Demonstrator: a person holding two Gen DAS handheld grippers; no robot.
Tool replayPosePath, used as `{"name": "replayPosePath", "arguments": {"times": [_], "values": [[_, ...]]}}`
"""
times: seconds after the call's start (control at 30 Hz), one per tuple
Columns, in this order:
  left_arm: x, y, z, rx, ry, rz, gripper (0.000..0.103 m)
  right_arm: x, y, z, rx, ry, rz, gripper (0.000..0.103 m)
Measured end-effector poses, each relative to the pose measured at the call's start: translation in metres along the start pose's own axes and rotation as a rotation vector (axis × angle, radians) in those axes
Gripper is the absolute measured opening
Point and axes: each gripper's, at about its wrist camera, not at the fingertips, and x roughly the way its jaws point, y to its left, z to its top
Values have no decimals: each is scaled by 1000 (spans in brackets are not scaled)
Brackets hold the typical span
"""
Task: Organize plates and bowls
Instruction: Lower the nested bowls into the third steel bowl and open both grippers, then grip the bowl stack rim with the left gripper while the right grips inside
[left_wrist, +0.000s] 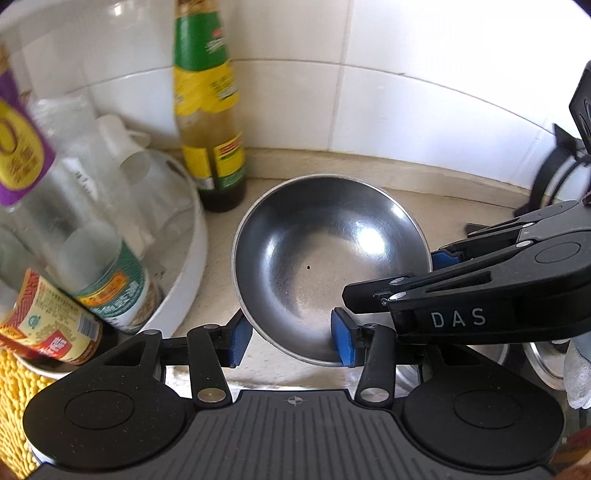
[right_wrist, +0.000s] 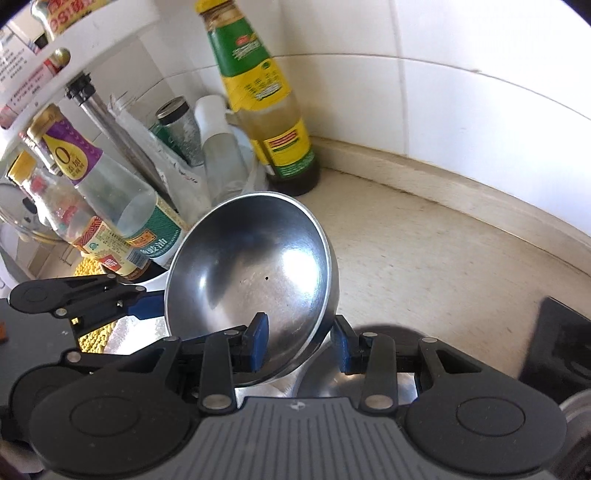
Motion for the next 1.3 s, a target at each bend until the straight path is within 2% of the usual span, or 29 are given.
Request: {"name": "replayPosePath", "arguments": {"times": [0.33,0.67,0.77,0.9,1.07,1.3], "values": [[-8,-34,3,103,-19,-73,56,-33,-24,-25,96,-31,-61,40],[5,-62,0,189,14,-128,56,-37,-46,-45,181,-21,-86,41],[6,-67,-3,204,25,-141,57,-38,-48,-49,176,-16,-116,42],[11,-65,-6,212,36,-159,59,-43,-56,-54,197,-33,-137,50],[5,-57,-10,254,-15,-158,76,-44,-64,-58,224,-35,-135,58],[-6,-38,-32,410,-77,-247,87,-32,-75,-65,278,-33,-110,63]]}}
